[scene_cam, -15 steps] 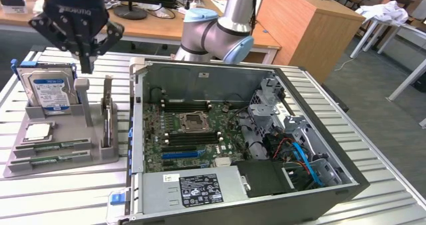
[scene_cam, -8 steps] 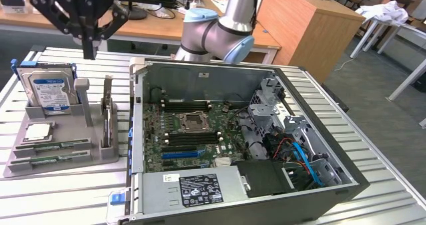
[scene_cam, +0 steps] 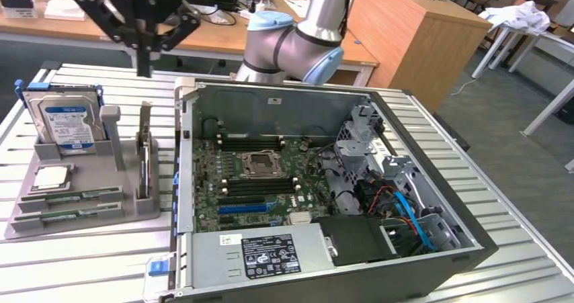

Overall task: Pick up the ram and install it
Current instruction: 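Reach for the ram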

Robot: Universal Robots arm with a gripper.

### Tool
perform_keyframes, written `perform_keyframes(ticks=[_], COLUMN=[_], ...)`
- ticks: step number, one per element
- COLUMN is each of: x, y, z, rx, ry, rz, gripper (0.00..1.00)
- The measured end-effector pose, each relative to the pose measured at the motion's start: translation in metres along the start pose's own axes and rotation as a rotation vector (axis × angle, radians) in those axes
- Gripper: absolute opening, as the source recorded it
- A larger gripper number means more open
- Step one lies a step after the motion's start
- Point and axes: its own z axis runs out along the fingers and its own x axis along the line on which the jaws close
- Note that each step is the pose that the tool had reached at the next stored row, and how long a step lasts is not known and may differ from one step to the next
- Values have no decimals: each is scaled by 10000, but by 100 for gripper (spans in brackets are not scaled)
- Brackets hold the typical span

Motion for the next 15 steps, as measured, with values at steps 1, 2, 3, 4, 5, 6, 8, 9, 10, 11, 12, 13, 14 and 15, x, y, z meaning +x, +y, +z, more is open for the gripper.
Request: perform_keyframes(ticks=[1, 2, 3, 4, 5, 6, 8, 9, 10, 11, 12, 13, 14, 15], x=[-45, -90, -135, -179, -224, -269, -360, -398, -431, -458, -477, -493, -510, -531], y=[3, 7, 10, 14, 17, 21, 28, 31, 34, 36, 37, 38, 39, 41], z=[-3, -6, -8, -10, -12, -15, -21, -23, -25, -26, -28, -27, -28, -30], rx=[2, 2, 1, 1, 0, 0, 1, 1, -1, -5, -12, -25, -36, -45], ry=[4, 6, 7, 8, 9, 8, 9, 7, -13, -70, -182, -323, -466, -614], rz=[0, -1, -1, 0, 0, 0, -1, 1, -1, -5, -10, -15, -21, -28], gripper=[10, 10, 10, 10, 10, 10, 10, 10, 10, 10, 10, 10, 10, 10])
